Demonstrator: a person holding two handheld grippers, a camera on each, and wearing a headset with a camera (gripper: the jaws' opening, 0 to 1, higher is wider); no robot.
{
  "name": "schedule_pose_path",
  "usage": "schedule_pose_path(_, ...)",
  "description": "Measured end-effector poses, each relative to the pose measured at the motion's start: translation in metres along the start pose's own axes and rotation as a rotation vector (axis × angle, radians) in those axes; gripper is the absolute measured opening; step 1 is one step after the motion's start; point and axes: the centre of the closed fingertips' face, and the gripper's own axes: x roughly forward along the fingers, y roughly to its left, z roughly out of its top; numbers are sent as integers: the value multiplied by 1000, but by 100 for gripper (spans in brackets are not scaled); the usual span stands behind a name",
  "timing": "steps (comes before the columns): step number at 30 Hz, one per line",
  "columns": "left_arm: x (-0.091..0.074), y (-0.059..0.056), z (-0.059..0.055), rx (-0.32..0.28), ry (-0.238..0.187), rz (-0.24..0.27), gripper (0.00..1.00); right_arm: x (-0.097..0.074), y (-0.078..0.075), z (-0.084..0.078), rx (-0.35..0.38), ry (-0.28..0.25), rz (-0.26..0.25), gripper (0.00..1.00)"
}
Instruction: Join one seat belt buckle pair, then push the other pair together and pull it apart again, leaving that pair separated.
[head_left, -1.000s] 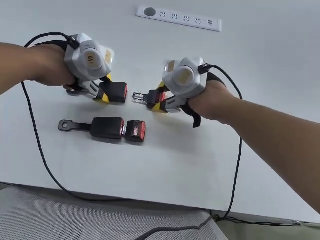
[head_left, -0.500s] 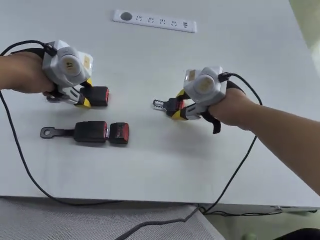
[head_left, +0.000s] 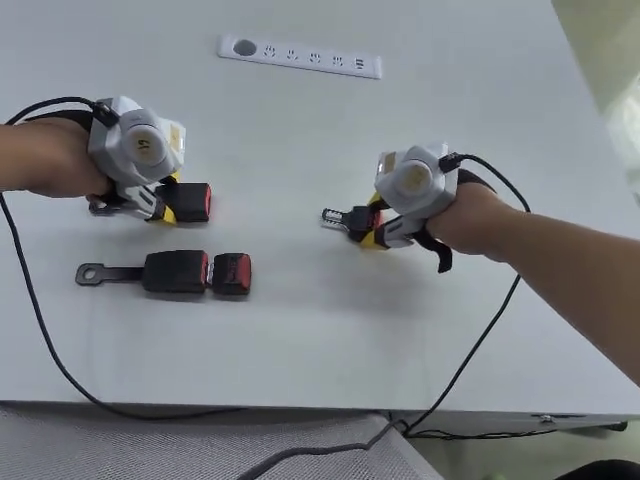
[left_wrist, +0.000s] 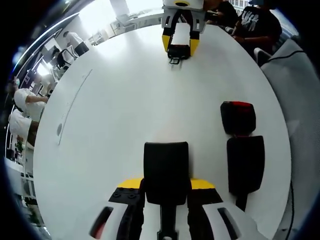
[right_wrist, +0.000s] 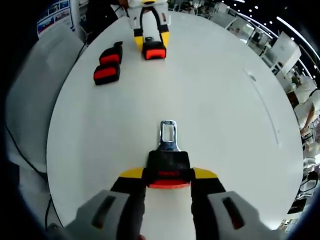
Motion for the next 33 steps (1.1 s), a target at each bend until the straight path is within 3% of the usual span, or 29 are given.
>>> schedule_pose_path(1, -1, 1, 1, 41, 1, 12, 33, -1, -1, -1, -5, 4, -7, 37)
schedule_pose_path(6, -5, 0, -2, 38, 10, 38, 39, -3, -9, -6, 57, 15, -66, 48)
schedule_pose_path(8, -12, 1, -3, -16, 11, 63, 39, -6, -10, -7, 71, 5, -91, 51)
schedule_pose_path(9, -18, 0, -3, -8, 21, 75, 39, -8, -10, -8, 79, -6, -105, 52)
schedule_pose_path(11, -30, 1, 0, 26, 4, 119, 40, -12, -9, -10, 104, -26, -125, 55)
schedule_pose_path(13, -38, -2, -1, -32, -12, 137, 40, -17, -12, -6, 122, -77, -165, 59)
schedule_pose_path(14, -44, -5, 0, -68, -46, 150, 41, -19, -9, -1, 154, -126, -170, 63)
schedule_pose_path(16, -54, -15, -3, -159, -92, 179, 46, -23, -3, -1, 192, -155, -170, 63)
schedule_pose_path(18, -59, -25, -9, -205, -117, 185, 50, -28, 4, 0, 195, -164, -173, 64)
schedule_pose_path(19, -59, -37, -21, -247, -125, 181, 51, -31, 9, 2, 205, -191, -184, 65)
schedule_pose_path(20, -59, -40, -25, -259, -123, 182, 52, -32, 11, 2, 206, -196, -184, 66)
schedule_pose_path(22, -63, -55, -42, -294, -105, 190, 56, -36, 21, 4, 215, -223, -195, 67)
schedule_pose_path(24, -68, -62, -50, -354, -124, 206, 59, -40, 29, 6, 225, -246, -190, 70)
schedule_pose_path(31, -98, -84, -54, -445, -191, 257, 67, -63, 55, 10, 279, -312, -226, 80)
schedule_pose_path(33, -106, -89, -60, -502, -207, 278, 71, -70, 59, 11, 312, -336, -237, 82)
